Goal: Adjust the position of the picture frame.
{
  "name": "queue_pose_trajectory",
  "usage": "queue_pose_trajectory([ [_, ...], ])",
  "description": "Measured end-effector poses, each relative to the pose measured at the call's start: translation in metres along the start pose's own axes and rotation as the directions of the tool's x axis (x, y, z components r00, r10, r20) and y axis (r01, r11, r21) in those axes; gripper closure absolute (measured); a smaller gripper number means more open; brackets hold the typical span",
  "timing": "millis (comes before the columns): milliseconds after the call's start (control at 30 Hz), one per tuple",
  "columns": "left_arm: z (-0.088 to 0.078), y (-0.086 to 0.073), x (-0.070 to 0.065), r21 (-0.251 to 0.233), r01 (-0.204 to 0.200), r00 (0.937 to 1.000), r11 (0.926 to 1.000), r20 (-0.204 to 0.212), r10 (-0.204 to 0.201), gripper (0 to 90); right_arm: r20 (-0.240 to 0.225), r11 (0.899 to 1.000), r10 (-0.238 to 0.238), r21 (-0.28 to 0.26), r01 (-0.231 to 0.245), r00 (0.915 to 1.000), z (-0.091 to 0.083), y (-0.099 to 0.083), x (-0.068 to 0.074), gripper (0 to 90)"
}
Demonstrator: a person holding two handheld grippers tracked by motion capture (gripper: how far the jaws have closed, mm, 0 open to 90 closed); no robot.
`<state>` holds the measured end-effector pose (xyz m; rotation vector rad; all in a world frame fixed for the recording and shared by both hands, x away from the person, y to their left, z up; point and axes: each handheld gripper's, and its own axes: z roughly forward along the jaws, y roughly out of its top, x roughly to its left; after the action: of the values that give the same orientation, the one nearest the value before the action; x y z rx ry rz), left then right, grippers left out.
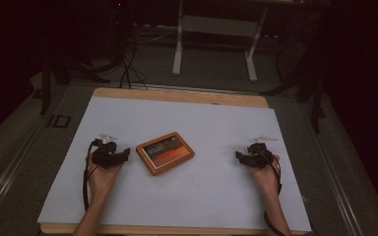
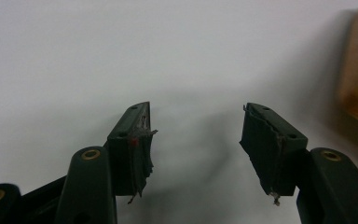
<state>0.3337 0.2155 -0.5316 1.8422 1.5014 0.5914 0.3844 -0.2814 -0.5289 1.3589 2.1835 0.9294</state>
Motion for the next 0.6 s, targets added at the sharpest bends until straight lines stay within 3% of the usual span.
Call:
queue_pose_trajectory([
  [133,-0.016,-0.001,-0.002,-0.042,0.021,0.9993,0.9989,0.033,-0.02,42.1,-0.019,0.999,-0.024,-0.03,0.023,0.9995,-0.003,0.004,0.007,42.2],
  [367,-0.034,-0.001,-0.004,-0.075,0.042,0.9973,0.9963,0.064,-0.037,40.3,-0.041,0.998,-0.055,-0.026,0.054,0.9977,-0.001,0.005,0.015,41.3],
  [500,-0.042,0.0,-0.003,-0.081,0.061,0.9934,0.9949,0.102,-0.053,40.1,-0.051,0.996,-0.085,-0.022,0.084,0.9951,0.001,0.007,0.022,41.2],
  [600,-0.049,0.001,-0.006,-0.096,0.071,0.9895,0.9928,0.132,-0.058,39.5,-0.066,0.996,-0.082,-0.027,0.08,0.9944,0.001,0.008,0.024,41.2],
])
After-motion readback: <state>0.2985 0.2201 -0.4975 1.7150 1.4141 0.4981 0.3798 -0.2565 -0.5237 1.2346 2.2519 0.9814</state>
